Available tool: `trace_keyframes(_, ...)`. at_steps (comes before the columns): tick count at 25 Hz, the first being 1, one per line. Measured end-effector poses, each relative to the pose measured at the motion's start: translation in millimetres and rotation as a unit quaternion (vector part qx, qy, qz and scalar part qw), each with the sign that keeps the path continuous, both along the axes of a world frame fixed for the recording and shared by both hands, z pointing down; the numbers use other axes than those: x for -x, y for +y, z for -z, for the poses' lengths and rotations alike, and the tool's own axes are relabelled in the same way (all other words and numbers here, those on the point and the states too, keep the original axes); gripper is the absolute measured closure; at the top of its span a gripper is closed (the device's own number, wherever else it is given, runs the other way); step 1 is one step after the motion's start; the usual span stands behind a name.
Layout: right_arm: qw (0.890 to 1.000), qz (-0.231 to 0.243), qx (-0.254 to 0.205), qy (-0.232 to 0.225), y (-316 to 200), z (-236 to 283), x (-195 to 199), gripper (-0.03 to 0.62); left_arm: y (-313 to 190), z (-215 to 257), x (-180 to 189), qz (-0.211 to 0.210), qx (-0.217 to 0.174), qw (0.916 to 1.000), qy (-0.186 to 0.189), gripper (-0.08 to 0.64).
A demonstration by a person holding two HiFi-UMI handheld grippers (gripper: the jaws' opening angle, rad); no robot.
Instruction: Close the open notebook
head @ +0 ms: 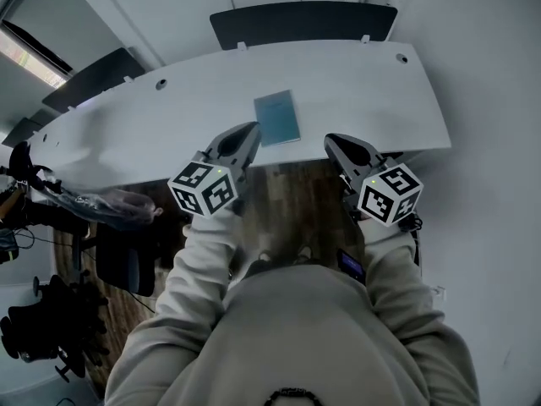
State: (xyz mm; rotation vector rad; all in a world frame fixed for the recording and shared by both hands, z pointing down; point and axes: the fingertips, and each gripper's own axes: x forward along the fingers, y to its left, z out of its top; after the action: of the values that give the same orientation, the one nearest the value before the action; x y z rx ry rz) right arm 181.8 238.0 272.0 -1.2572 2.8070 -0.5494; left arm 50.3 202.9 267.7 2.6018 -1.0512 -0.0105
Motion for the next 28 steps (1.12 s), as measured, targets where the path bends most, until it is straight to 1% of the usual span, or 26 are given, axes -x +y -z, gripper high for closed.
trace_keyframes(3, 1.000, 0.009, 0.016, 0.009, 5.1, -14.2, -13.6, 0.572, 4.1, 4.3, -7.5, -0.005, -0.007, 1.0000, -0.001, 0.558)
trace_keyframes(6, 0.999, 0.008, 0.033, -0.004, 1.6, -24.9, -29.2, 0.572, 1.3, 2.8, -16.0, -0.010, -0.011, 0.9997, -0.018, 0.557)
trace_keyframes(8, 1.000, 0.019, 0.024, -0.008, -0.5, -23.9, -30.5, 0.572, -2.9, 5.0, -16.7, -0.010, -0.020, 0.9995, -0.024, 0.558)
trace_keyframes(10, 0.999, 0.038, 0.008, -0.007, -1.8, -21.8, -27.6, 0.572, -8.0, 7.3, -15.3, -0.012, -0.031, 0.9992, -0.023, 0.558)
trace_keyframes(12, 0.999, 0.049, 0.003, -0.003, -4.8, -23.4, -26.4, 0.572, -13.7, 8.9, -15.0, -0.018, -0.042, 0.9987, -0.023, 0.558)
trace_keyframes(15, 0.999, 0.047, 0.001, -0.004, -15.0, -24.3, -27.8, 0.572, -24.7, 13.3, -14.6, -0.022, -0.058, 0.9978, -0.022, 0.558)
trace_keyframes(18, 0.999, 0.044, -0.002, -0.002, -26.3, -23.6, -28.8, 0.572, -39.5, 16.3, -14.1, -0.022, -0.067, 0.9975, -0.011, 0.558)
trace_keyframes(24, 0.999, 0.049, 0.010, 0.013, -46.1, -28.3, -27.2, 0.572, -71.1, 16.0, -15.5, -0.024, -0.065, 0.9976, 0.009, 0.557)
trace_keyframes(28, 0.998, 0.052, 0.023, 0.017, -61.5, -41.3, -19.4, 0.572, -80.8, -2.0, -12.3, -0.028, -0.050, 0.9983, 0.009, 0.558)
